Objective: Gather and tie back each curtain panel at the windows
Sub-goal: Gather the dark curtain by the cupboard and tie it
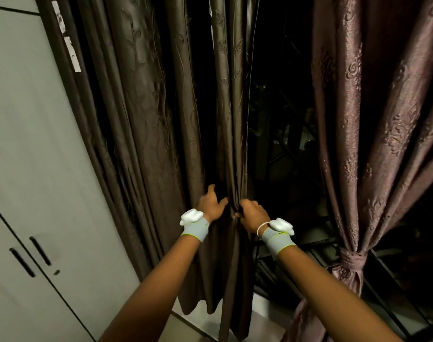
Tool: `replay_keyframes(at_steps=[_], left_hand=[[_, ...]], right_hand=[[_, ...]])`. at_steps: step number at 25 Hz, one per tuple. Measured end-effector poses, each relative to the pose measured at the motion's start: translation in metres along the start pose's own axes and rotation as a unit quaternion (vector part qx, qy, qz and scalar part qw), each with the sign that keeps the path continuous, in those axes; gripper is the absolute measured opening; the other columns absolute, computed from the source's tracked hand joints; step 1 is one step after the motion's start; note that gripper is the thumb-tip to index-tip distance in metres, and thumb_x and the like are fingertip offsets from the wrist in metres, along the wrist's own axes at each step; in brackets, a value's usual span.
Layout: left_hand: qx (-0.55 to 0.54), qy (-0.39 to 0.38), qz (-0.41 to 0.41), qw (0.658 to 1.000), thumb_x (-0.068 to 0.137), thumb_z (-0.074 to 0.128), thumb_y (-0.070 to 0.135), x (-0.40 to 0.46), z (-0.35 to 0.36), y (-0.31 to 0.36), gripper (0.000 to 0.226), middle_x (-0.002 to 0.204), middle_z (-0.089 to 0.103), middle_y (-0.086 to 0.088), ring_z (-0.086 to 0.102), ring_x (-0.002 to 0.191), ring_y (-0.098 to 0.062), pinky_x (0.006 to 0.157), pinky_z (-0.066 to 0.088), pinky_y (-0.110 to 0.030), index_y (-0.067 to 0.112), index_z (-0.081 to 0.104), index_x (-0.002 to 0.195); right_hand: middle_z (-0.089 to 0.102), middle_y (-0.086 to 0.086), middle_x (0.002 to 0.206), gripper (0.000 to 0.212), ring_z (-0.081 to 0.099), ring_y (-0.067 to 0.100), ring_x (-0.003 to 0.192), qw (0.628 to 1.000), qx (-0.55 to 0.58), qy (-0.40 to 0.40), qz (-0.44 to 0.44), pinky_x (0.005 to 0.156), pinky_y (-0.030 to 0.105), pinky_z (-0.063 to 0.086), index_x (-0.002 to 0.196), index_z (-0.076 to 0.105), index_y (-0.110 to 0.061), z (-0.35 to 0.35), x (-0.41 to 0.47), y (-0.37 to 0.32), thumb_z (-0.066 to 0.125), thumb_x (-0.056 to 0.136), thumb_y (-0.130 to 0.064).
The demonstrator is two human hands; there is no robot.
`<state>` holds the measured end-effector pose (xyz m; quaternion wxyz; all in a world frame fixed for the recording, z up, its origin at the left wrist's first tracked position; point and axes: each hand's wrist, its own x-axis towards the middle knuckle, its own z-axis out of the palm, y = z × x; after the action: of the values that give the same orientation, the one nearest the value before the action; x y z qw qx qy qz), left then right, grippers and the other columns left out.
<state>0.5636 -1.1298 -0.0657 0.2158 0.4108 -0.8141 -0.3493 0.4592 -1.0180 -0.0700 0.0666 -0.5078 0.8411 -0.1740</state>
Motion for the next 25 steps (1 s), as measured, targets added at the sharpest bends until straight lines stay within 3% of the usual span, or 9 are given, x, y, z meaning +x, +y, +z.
replay_keyframes(at_steps=[2, 5, 8, 11, 13, 16, 20, 23, 25], left_hand=[[-0.177, -0.078, -0.01, 0.981, 0.098, 0.051, 0.011, -0.002, 0.001, 0.008, 0.058, 0.14, 0.044, -0.018, 0.043, 0.134, -0.028, 0.107, 0.036, -0.032, 0.003, 0.021, 0.147], [-0.228, -0.168, -0.021, 0.959, 0.099, 0.043, 0.006, -0.007, -0.001, 0.011, 0.029, 0.104, 0.055, -0.006, 0.053, 0.096, -0.012, 0.083, 0.045, -0.026, 0.02, 0.048, 0.124], [-0.172, -0.081, 0.027, 0.981, 0.086, 0.065, 0.014, -0.004, 0.003, 0.003, 0.009, 0.077, 0.061, -0.013, 0.054, 0.079, -0.016, 0.069, 0.04, -0.026, 0.009, 0.065, 0.094], [-0.042, 0.101, -0.005, 0.994, 0.074, 0.078, 0.037, -0.012, -0.002, 0.005, 0.021, 0.078, 0.068, -0.001, 0.061, 0.078, -0.019, 0.069, 0.044, -0.025, 0.018, 0.068, 0.078], [0.05, 0.134, -0.01, 0.99, 0.073, 0.076, 0.047, -0.02, -0.002, 0.007, 0.029, 0.08, 0.068, 0.001, 0.062, 0.083, -0.026, 0.067, 0.043, -0.027, 0.021, 0.064, 0.073], [0.117, 0.114, 0.031, 0.986, 0.08, 0.068, 0.046, -0.026, 0.011, 0.009, 0.027, 0.093, 0.068, -0.009, 0.061, 0.096, -0.035, 0.07, 0.042, -0.032, 0.021, 0.059, 0.075], [0.185, 0.093, 0.076, 0.975, 0.089, 0.056, 0.034, -0.03, 0.017, 0.008, 0.024, 0.112, 0.062, -0.015, 0.056, 0.107, -0.039, 0.082, 0.044, -0.039, 0.017, 0.061, 0.106], [0.139, 0.065, 0.063, 0.986, 0.084, 0.061, 0.032, -0.025, 0.01, 0.001, 0.019, 0.106, 0.066, -0.013, 0.059, 0.103, -0.037, 0.081, 0.047, -0.038, 0.019, 0.063, 0.098], [0.089, 0.0, 0.085, 0.992, 0.077, 0.065, 0.028, -0.017, 0.003, -0.009, 0.013, 0.094, 0.072, -0.003, 0.066, 0.097, -0.028, 0.084, 0.054, -0.038, 0.022, 0.063, 0.088]], right_hand=[[0.053, 0.025, 0.124, 0.033, 0.052, 0.046, 0.115, 0.999, 0.025, -0.022, 0.0, 0.092, 0.043, 0.046, 0.121, 0.05, -0.007, -0.001, 0.0, 0.002, 0.056, 0.093, -0.024], [0.056, 0.026, 0.119, 0.027, 0.056, 0.042, 0.109, 0.997, 0.059, -0.044, 0.001, 0.087, 0.039, 0.046, 0.11, 0.052, -0.003, -0.004, 0.001, 0.006, 0.059, 0.092, -0.022], [0.055, 0.026, 0.12, 0.028, 0.057, 0.04, 0.109, 0.997, 0.054, -0.044, 0.012, 0.086, 0.037, 0.046, 0.11, 0.052, -0.002, -0.007, 0.001, 0.01, 0.06, 0.092, -0.021], [0.051, 0.024, 0.125, 0.033, 0.052, 0.044, 0.116, 0.999, 0.01, -0.01, 0.044, 0.091, 0.041, 0.044, 0.117, 0.05, -0.005, -0.009, -0.003, 0.014, 0.056, 0.092, -0.025], [0.051, 0.024, 0.127, 0.034, 0.05, 0.046, 0.118, 0.998, -0.024, 0.013, 0.062, 0.093, 0.043, 0.044, 0.118, 0.049, -0.005, -0.009, -0.005, 0.011, 0.056, 0.089, -0.022], [0.05, 0.025, 0.128, 0.039, 0.049, 0.047, 0.118, 0.998, -0.032, 0.024, 0.055, 0.094, 0.045, 0.044, 0.122, 0.046, -0.003, -0.006, -0.006, -0.001, 0.057, 0.087, -0.018], [0.055, 0.025, 0.128, 0.051, 0.051, 0.044, 0.119, 0.999, 0.041, 0.016, 0.021, 0.095, 0.042, 0.044, 0.131, 0.042, -0.004, 0.007, -0.006, -0.026, 0.058, 0.086, -0.024], [0.058, 0.021, 0.127, 0.051, 0.053, 0.04, 0.119, 0.997, 0.071, 0.017, 0.011, 0.094, 0.039, 0.044, 0.126, 0.047, -0.008, 0.008, -0.005, -0.031, 0.062, 0.083, -0.031], [0.055, 0.024, 0.13, 0.045, 0.051, 0.043, 0.12, 0.997, 0.065, 0.014, 0.027, 0.095, 0.039, 0.043, 0.126, 0.048, -0.009, 0.007, -0.002, -0.027, 0.059, 0.087, -0.03]])
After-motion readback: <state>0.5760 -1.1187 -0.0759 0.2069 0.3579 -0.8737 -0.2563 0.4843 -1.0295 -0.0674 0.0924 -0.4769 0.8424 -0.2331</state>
